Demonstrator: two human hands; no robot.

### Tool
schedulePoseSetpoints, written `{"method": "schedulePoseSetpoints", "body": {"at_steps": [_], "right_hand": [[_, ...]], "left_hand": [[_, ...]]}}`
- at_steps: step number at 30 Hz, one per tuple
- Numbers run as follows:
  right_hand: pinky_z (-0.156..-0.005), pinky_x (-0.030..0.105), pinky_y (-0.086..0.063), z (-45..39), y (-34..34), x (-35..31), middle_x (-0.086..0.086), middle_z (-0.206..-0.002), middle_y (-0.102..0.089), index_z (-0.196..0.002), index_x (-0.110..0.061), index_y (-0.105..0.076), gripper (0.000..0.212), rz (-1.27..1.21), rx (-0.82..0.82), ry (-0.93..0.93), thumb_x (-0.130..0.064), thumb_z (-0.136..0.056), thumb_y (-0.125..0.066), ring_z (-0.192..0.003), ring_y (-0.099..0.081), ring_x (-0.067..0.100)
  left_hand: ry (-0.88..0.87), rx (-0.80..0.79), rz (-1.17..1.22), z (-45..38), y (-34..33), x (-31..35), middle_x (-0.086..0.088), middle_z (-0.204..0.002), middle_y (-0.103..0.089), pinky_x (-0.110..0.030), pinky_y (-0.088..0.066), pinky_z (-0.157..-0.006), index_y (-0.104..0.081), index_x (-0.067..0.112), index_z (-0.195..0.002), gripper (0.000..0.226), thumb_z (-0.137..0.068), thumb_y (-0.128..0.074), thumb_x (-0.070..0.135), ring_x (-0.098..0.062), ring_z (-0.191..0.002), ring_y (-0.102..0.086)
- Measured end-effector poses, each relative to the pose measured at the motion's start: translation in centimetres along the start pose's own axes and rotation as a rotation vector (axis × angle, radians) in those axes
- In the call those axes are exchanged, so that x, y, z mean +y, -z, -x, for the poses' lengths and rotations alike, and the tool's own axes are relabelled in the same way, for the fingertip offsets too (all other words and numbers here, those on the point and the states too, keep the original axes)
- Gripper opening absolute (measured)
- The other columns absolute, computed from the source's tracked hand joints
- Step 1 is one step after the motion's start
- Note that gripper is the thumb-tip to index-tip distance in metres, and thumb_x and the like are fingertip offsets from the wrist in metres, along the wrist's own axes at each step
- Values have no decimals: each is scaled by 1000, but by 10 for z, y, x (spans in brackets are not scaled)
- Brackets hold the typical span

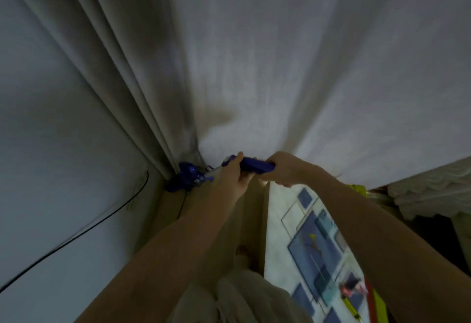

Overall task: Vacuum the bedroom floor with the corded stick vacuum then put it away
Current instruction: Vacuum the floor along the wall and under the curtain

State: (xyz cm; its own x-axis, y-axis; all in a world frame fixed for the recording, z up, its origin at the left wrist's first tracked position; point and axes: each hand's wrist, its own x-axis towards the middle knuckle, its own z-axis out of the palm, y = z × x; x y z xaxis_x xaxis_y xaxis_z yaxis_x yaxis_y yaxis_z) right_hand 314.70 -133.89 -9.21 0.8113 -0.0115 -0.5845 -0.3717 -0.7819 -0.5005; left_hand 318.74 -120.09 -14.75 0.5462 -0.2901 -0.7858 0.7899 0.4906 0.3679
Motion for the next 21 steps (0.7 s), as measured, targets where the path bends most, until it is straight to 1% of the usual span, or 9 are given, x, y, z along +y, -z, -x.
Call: {"method": "schedulePoseSetpoints", "body": {"at_steps": [2, 5, 6, 8, 10, 12, 15, 17, 21], "right_hand": [[-49, 18, -38, -20, 21, 12, -3, -62, -57, -80, -18, -59, 16, 143, 14, 49, -33, -85, -65, -50, -52, 11], [-58, 22, -36, -47, 46, 29, -9, -65, -52, -85, -22, -57, 14, 253, 26, 96, -34, -84, -65, -58, -50, 8], [-62, 24, -38, -54, 55, 35, -9, -66, -52, -85, -23, -56, 14, 291, 34, 107, -35, -85, -65, -59, -50, 8], [-65, 26, -38, -62, 68, 40, -8, -71, -55, -89, -25, -54, 17, 471, 107, 134, -41, -88, -59, -64, -53, 13], [-65, 26, -37, -70, 76, 39, -3, -87, -63, -103, -23, -54, 22, 696, 268, 161, -42, -94, -52, -74, -59, 17], [-65, 28, -35, -81, 80, 37, 1, -100, -65, -117, -18, -51, 30, 797, 421, 195, -41, -96, -49, -84, -64, 20], [-64, 28, -35, -93, 97, 40, 2, -101, -67, -121, -16, -50, 36, 826, 431, 342, -44, -97, -48, -82, -65, 20], [-66, 27, -36, -97, 112, 50, 3, -100, -67, -120, -16, -50, 37, 803, 364, 405, -44, -97, -48, -82, -64, 21], [-69, 27, -39, -93, 138, 76, 1, -95, -67, -115, -19, -52, 34, 752, 331, 402, -46, -96, -49, -80, -63, 20]], "left_hand": [[-95, 12, -6, -29, -11, -5, -15, -111, -67, -44, -50, -94, -60, 10, -109, 27, -87, -70, 24, -31, -106, -64], [9, -54, 104, -137, -7, -30, -14, -124, -62, -49, -40, -108, -70, 37, -103, 37, -77, -68, 64, -36, -125, -53], [69, -25, 178, -145, -18, -27, -15, -124, -61, -50, -41, -107, -69, 34, -103, 36, -80, -67, 61, -36, -124, -53], [-61, 68, 71, -101, -52, -9, -16, -118, -63, -46, -48, -99, -63, 15, -106, 26, -89, -68, 34, -32, -118, -58], [-78, 110, 181, -84, -82, 3, -17, -121, -62, -41, -52, -87, -55, 5, -112, 22, -94, -62, 15, -30, -116, -60], [-141, 112, 170, -80, -103, 14, -16, -118, -60, -41, -50, -87, -51, 3, -121, 26, -97, -56, 12, -30, -109, -61], [-134, 99, 167, -83, -116, 22, -14, -98, -59, -43, -52, -92, -52, 5, -101, 6, -99, -52, 10, -26, -88, -60], [-88, 78, 149, -79, -122, 23, -12, -96, -59, -39, -55, -78, -51, 5, -108, 12, -100, -51, 14, -24, -90, -60], [-55, 37, 68, -85, -145, 9, -2, -122, -59, -35, -42, -101, -47, 6, -134, 37, -100, -50, 21, -14, -112, -55]]}}
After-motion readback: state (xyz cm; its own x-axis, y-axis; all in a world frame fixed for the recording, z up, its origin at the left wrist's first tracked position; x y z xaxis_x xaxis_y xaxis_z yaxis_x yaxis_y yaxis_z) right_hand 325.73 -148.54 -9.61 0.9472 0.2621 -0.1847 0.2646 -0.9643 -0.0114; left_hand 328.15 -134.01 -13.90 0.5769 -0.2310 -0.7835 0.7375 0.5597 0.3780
